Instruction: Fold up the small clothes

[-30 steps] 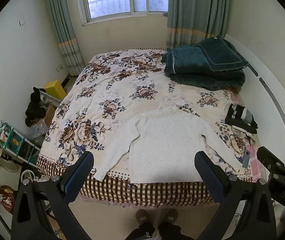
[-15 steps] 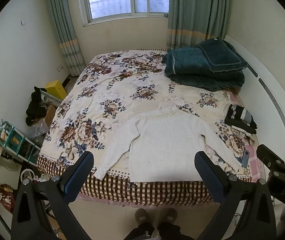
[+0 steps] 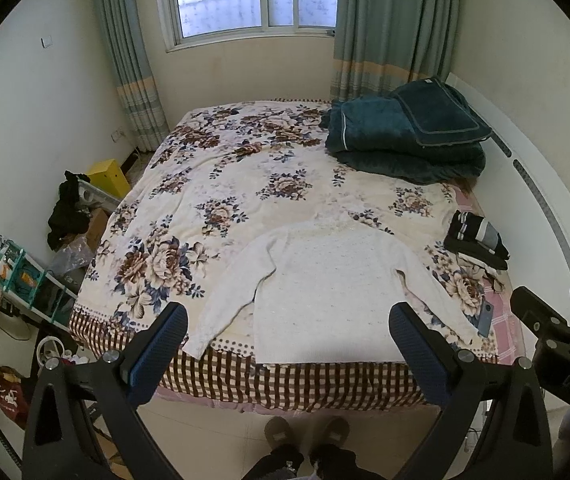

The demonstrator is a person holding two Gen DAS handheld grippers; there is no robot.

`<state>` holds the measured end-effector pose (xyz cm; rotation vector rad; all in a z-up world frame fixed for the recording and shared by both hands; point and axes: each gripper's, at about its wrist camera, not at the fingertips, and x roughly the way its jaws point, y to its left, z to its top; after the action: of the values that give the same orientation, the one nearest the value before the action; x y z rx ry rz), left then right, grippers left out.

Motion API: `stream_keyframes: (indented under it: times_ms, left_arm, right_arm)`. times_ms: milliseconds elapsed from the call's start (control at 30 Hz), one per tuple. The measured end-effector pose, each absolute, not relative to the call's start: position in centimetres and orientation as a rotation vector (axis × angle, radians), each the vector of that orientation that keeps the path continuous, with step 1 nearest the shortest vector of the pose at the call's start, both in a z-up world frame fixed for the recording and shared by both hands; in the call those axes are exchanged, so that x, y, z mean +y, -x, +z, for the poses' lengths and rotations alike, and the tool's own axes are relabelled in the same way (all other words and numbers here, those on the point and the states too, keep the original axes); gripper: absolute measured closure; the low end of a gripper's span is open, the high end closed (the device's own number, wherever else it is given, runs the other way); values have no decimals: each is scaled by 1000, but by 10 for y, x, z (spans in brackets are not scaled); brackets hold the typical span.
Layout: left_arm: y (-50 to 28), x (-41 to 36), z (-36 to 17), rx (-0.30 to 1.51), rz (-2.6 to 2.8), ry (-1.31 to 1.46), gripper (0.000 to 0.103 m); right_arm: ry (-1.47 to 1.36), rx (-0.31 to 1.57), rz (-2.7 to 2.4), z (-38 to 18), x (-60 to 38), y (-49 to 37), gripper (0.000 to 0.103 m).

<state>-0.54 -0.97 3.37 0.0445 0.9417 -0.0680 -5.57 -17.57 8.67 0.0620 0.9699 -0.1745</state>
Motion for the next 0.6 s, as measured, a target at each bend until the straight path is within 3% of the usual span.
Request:
stream_keyframes:
  times_ms: [600]
  left_arm:
    - [6,-9,31,943,-69,-39,0]
  right_arm:
    - [-62,971,-166,89,-173,59,0]
